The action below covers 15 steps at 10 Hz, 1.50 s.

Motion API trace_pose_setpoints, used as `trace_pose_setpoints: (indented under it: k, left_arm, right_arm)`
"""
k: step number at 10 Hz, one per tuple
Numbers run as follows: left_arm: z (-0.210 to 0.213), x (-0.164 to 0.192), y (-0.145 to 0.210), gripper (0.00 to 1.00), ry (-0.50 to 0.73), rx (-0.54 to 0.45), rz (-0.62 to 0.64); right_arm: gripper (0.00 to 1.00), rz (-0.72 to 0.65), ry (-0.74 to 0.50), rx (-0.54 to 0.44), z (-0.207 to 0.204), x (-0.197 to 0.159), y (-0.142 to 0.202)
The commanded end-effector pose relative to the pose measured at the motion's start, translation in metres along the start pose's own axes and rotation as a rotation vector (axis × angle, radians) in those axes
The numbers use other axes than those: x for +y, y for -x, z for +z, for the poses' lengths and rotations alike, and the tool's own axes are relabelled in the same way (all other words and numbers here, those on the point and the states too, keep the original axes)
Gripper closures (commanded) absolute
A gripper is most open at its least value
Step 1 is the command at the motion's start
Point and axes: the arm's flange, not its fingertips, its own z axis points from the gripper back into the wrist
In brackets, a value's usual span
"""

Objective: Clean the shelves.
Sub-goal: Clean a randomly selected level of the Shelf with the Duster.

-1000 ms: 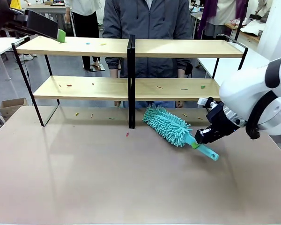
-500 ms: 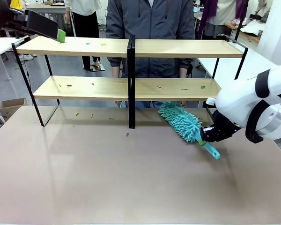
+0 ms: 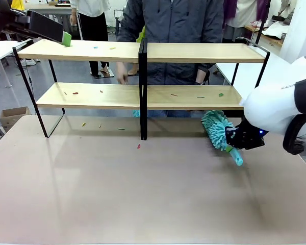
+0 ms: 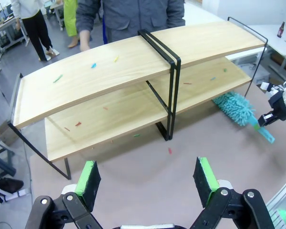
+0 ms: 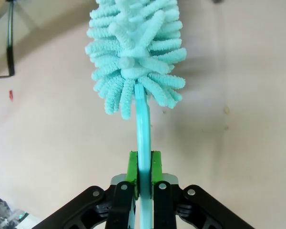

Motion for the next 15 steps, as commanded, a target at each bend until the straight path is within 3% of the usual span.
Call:
trace_pose_setpoints:
  k: [1,7,10,13,15]
  left_arm:
    - [-0.002,0.001,0.002,0.00,0.002,-0.005,0.002]
    - [-0.002,0.001,0.002,0.00,0.002,-0.005,0.002]
    - [-0.002,0.001,0.002,0.00,0.002,-0.005,0.002]
    - [-0.002,0.001,0.002,0.00,0.002,-0.005,0.002]
    - [-0.002,0.001,0.002,0.00,0.002,-0.005,0.002]
  right_arm:
    - [0.88,-0.076,0.040,0.055,0.011,-0.012,0.030]
    - [0.88,-0.171,0.059,0.180,0.040,-0.033,0.048]
    - [0.88,-0.052,-0.020,0.327,0.077,-0.048,0.077]
    - [0.88,0.030,0.044,0.483,0.107,-0.087,0.108]
    - [0.88,-0.003,-0.027,0.354,0.131,-0.109,0.115]
